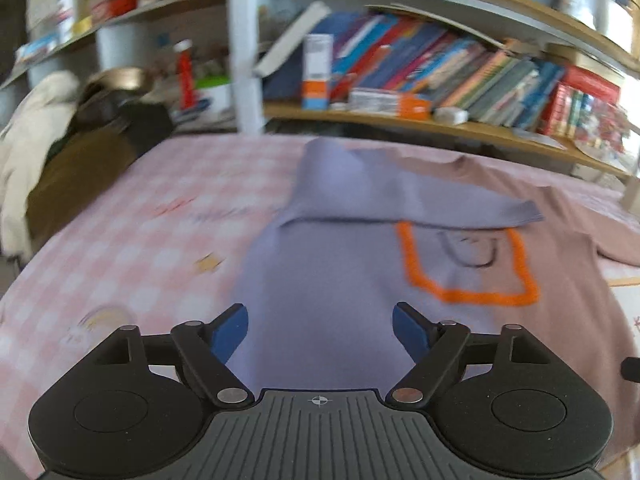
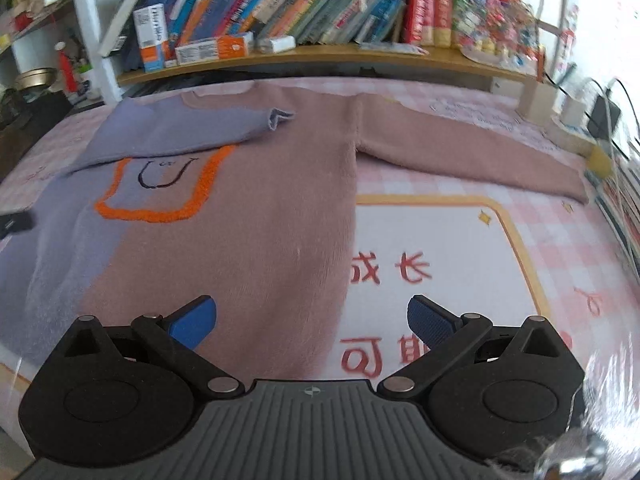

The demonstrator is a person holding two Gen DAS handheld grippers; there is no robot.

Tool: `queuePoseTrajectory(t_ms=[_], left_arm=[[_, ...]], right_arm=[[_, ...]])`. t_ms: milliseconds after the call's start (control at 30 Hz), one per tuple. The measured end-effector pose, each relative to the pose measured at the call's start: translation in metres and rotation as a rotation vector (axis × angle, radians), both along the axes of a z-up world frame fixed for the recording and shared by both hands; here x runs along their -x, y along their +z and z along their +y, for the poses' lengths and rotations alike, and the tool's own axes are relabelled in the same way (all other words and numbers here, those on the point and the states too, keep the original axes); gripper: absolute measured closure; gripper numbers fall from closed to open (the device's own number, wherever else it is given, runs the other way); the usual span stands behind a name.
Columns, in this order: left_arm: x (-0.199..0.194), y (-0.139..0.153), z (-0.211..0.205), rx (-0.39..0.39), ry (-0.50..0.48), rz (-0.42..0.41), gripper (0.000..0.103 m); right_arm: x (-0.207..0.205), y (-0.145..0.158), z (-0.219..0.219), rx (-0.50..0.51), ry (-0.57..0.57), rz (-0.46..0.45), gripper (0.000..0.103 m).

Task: Fold clothes
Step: 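Lift the lavender sleeve with the left tool and fold it across the chest, releasing, then grasp the lavender hem with the left tool while the right tool grasps the pink hem, straightening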

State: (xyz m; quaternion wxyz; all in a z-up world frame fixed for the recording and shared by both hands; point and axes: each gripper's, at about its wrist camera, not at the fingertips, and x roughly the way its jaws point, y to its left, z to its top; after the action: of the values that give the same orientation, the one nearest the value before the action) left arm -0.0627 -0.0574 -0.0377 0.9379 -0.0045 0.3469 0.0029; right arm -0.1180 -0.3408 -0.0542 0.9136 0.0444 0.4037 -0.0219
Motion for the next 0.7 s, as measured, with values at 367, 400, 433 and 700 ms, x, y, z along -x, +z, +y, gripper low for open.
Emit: queuePoseTrajectory(t_ms=[367,400,433,700], left_arm=[[0.021,-0.012,0.054,0.098,0.038,0.074,0.020],[0.020,-0.013,0.056,0.107,0.042,0.076,0.020],[0.020,-0.014,0.058,0.117,0.047,0.077,0.021],[0.010,-0.025,0.063,0.168,0.053,0.113,0.037]], right_arm=[[0.032,0.000,0.024,-0.015,-0.144,0.038,0.003],[0.034,0.000,0.025,-0.018,-0.157,0.040,0.003],[0.035,0.000,0.024,-0.023,-0.170,0.042,0.005],[0.033,-0.004,0.023,-0.038,-0.191,0.074,0.041]])
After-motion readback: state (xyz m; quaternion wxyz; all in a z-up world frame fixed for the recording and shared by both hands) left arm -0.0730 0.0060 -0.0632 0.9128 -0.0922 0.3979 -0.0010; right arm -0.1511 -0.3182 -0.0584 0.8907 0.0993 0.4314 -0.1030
